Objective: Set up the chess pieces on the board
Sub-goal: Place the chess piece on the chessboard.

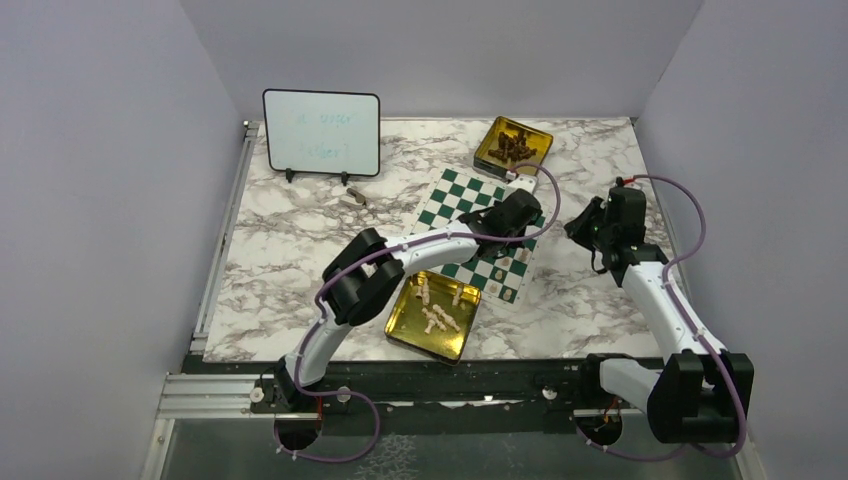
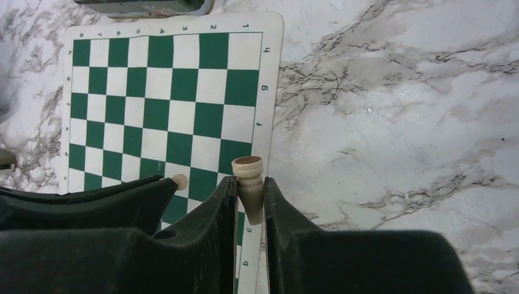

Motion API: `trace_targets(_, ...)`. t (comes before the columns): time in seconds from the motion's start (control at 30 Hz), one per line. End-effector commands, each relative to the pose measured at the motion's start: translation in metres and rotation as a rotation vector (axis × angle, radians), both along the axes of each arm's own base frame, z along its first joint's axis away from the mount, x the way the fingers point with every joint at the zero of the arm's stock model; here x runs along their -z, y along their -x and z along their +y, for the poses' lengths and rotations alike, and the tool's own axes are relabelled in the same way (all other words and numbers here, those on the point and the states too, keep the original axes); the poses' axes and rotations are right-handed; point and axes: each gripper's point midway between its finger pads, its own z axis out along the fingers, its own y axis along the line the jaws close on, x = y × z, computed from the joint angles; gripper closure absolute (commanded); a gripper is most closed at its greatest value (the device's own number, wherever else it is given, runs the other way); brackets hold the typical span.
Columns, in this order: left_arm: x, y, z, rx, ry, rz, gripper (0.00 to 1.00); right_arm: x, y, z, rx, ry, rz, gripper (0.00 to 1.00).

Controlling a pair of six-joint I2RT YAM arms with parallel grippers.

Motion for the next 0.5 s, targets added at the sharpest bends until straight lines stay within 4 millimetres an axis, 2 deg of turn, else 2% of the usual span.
trace_targets(0.0, 0.007, -0.003, -0.005, -0.013, -0.049, -0.019, 0.94, -0.002, 0.001, 0.000, -0.019, 0.002, -0.030, 0.87)
trace_targets(0.47, 0.033, 0.000, -0.002, -0.007, -0.115, 0.026, 0.93, -0.013, 0.005, -0.004, -0.010, 0.018, -0.059, 0.87)
